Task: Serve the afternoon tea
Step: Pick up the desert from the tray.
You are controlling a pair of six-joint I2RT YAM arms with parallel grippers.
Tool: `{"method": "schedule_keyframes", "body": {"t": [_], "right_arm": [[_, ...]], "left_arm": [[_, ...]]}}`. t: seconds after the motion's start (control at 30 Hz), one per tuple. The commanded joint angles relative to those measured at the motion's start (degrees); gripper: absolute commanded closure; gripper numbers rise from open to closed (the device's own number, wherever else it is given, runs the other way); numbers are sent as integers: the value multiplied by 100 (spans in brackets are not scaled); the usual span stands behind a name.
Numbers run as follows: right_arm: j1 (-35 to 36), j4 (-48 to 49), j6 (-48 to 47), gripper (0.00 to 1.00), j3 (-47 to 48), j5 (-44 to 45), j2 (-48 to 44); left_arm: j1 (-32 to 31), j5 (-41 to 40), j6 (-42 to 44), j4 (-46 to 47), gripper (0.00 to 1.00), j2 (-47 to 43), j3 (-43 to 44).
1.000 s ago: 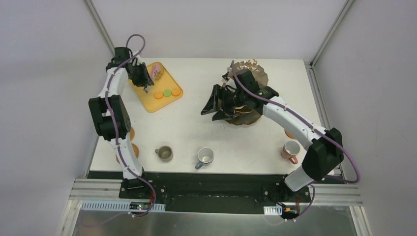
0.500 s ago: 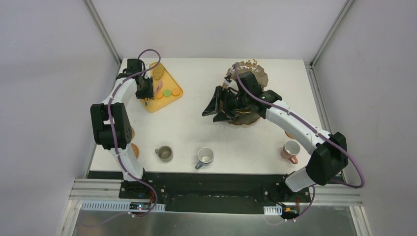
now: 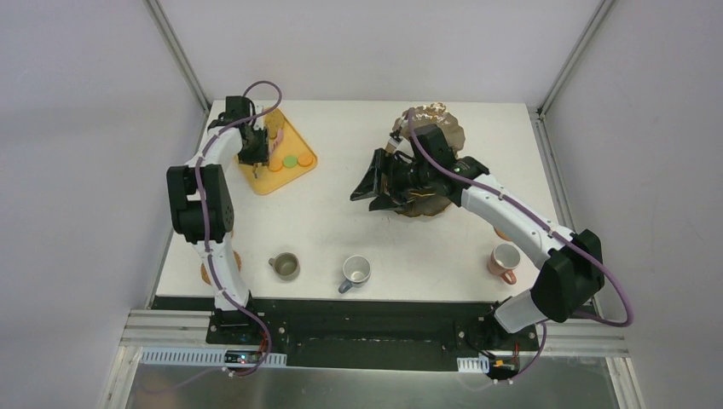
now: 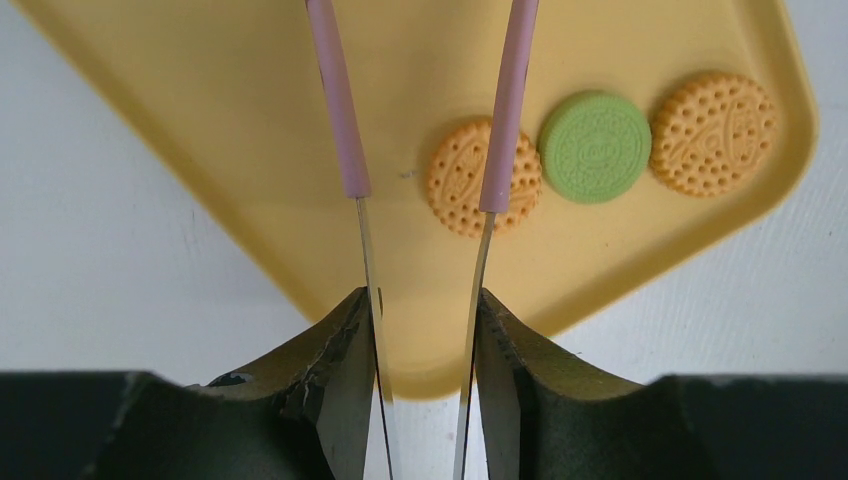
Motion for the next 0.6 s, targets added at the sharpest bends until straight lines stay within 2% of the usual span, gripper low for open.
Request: {"method": "schedule_keyframes", "body": {"t": [0.0, 0.37, 0.57], "right_arm": [[-5, 98, -19, 27, 6, -12, -217], [-62, 42, -86, 28, 65, -43, -95], [-115, 40, -91, 28, 71, -73, -49]], "left_arm": [[-22, 65, 36, -62, 61, 357, 665], [16, 187, 50, -435, 58, 1210, 1821], [4, 122, 85, -476, 59, 1429, 2114]]}}
